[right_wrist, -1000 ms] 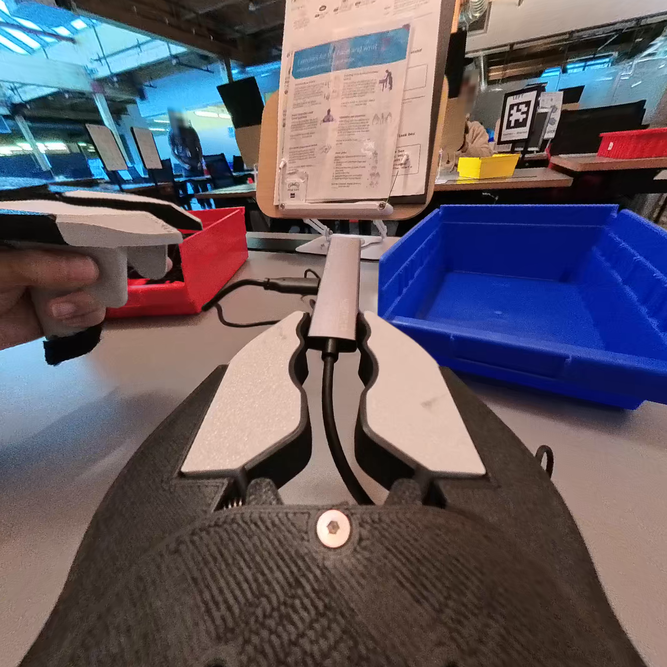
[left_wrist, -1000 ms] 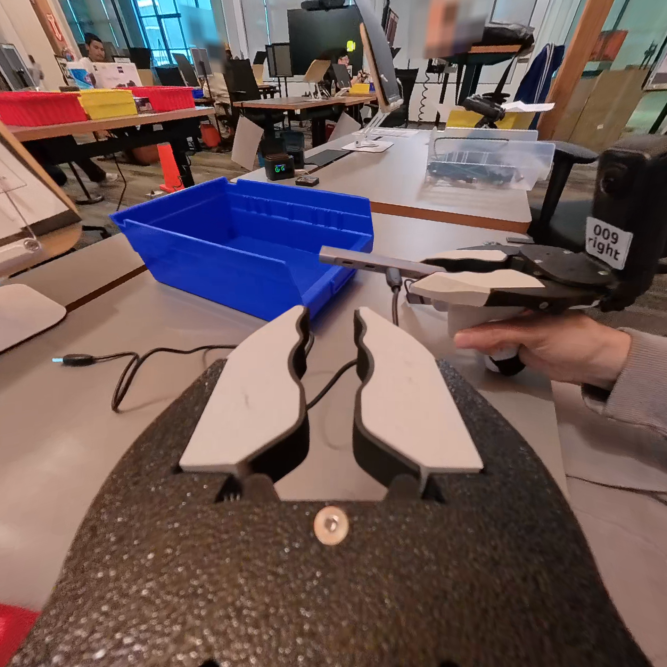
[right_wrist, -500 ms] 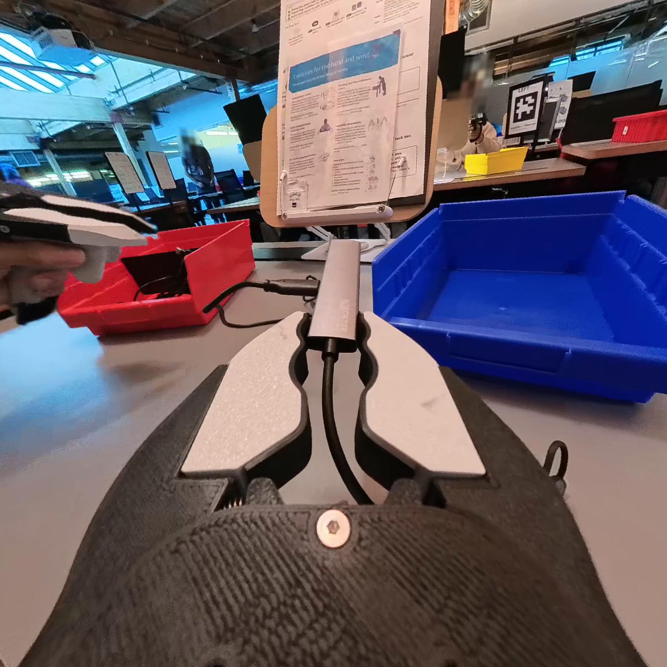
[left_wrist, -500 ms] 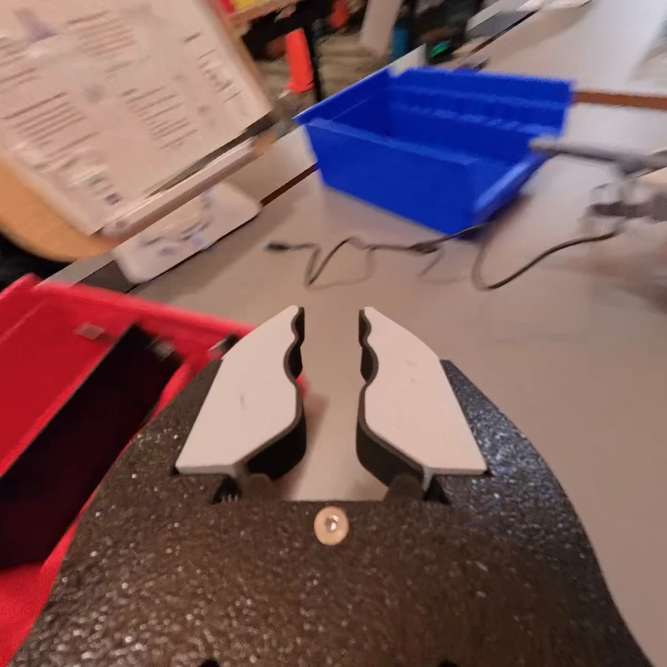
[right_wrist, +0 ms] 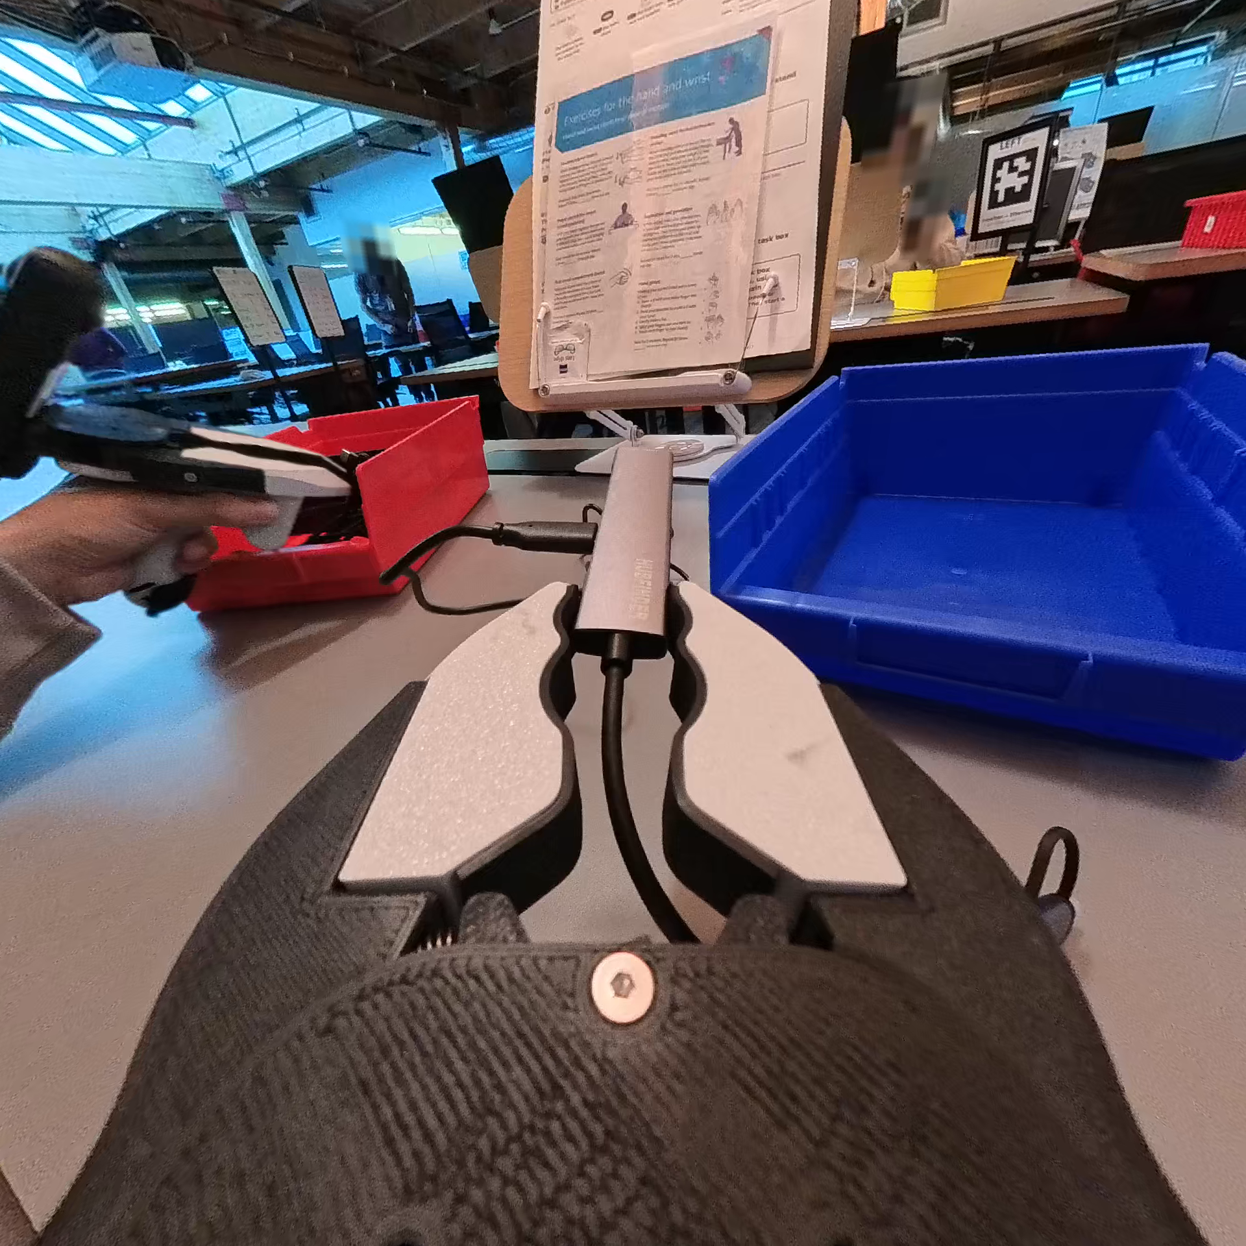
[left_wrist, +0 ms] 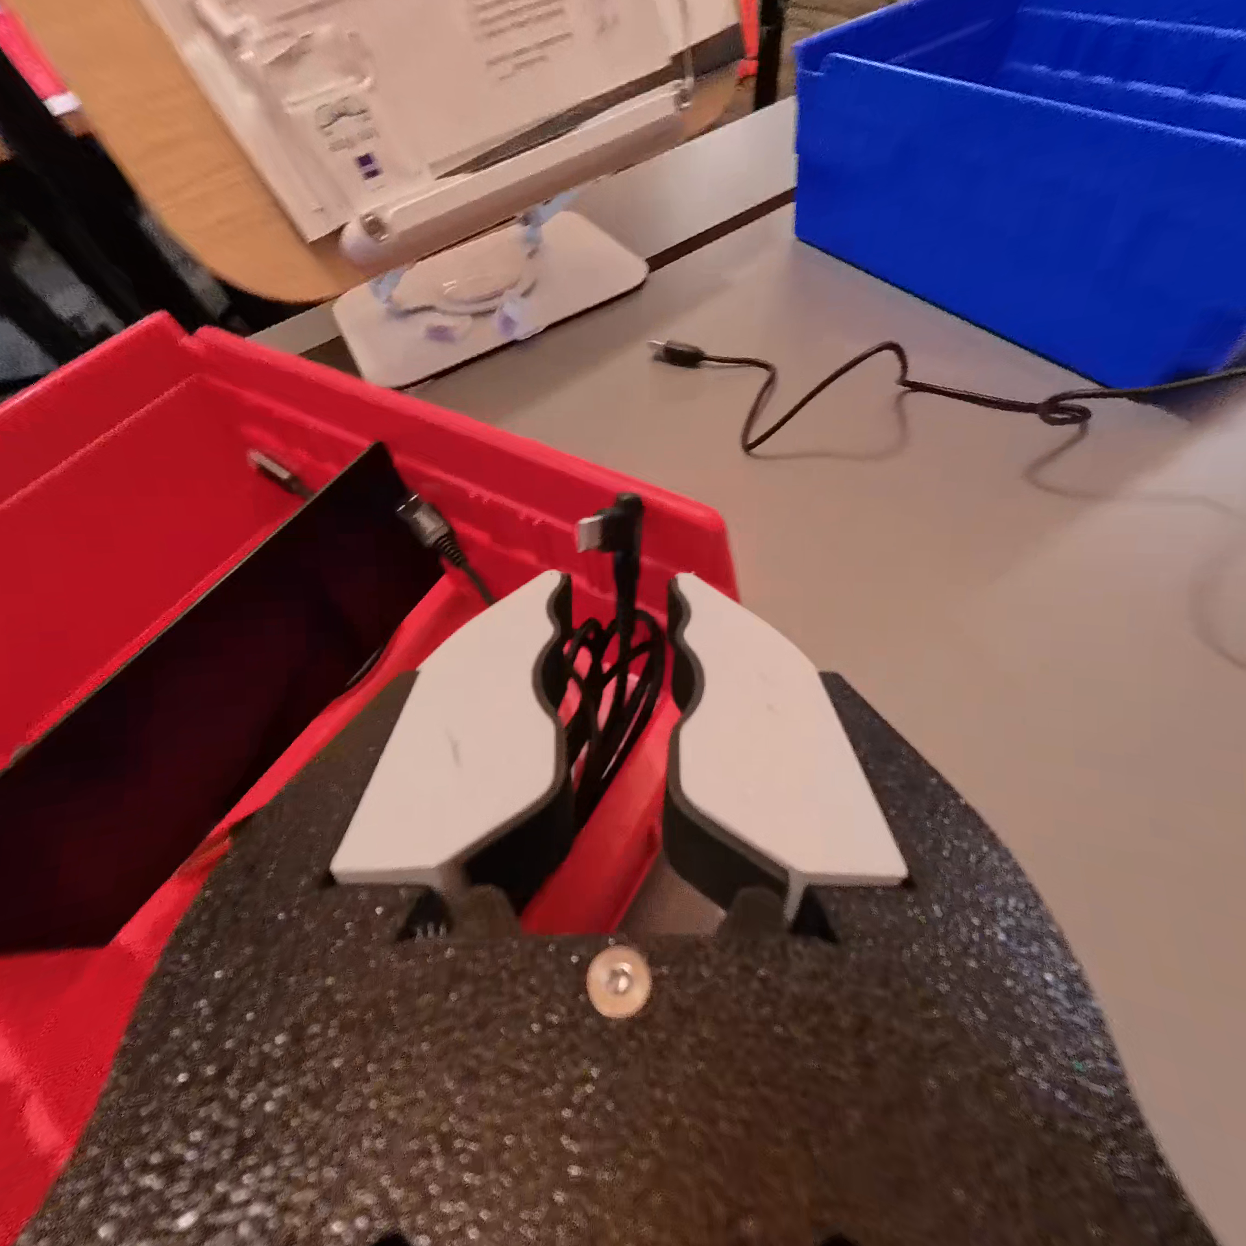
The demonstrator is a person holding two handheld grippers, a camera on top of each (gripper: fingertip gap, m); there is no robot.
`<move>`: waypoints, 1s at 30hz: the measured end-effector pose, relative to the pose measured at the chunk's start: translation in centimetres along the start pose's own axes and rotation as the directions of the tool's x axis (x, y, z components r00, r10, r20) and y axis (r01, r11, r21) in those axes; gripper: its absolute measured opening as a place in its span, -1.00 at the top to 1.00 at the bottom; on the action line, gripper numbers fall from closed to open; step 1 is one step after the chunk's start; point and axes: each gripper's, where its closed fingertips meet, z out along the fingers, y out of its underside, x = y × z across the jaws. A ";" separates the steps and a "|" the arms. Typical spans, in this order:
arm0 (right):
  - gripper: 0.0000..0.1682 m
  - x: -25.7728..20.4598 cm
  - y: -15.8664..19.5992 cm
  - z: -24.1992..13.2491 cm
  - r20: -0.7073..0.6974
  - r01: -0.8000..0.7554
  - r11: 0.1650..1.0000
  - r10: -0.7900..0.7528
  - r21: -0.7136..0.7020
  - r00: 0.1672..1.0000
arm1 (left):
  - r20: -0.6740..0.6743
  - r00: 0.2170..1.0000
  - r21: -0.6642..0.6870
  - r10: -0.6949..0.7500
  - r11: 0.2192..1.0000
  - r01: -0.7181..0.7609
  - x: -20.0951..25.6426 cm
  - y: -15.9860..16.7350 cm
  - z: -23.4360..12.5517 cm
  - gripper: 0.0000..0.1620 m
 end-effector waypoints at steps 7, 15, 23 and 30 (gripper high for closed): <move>0.71 -0.2 0.2 0.2 0.003 0.015 1.000 -0.015 -0.018 1.000 | 0.083 0.996 -0.058 0.032 0.998 -0.027 -0.2 1.0 1.8 0.91; 0.71 -0.3 0.0 0.1 0.028 0.000 1.000 0.000 0.002 1.000 | 0.275 0.961 0.320 0.013 0.942 -0.104 -1.5 -8.4 -6.4 0.93; 0.71 -5.0 -3.5 -5.0 0.540 -0.095 0.967 -0.049 0.235 0.840 | 0.036 0.973 0.668 0.229 0.719 -0.194 8.8 -17.2 -15.6 0.93; 0.71 -5.1 -5.3 -8.0 0.660 -0.188 0.945 -0.039 0.269 0.750 | -0.271 0.860 0.665 0.431 0.730 -0.156 16.4 -16.6 -15.9 0.94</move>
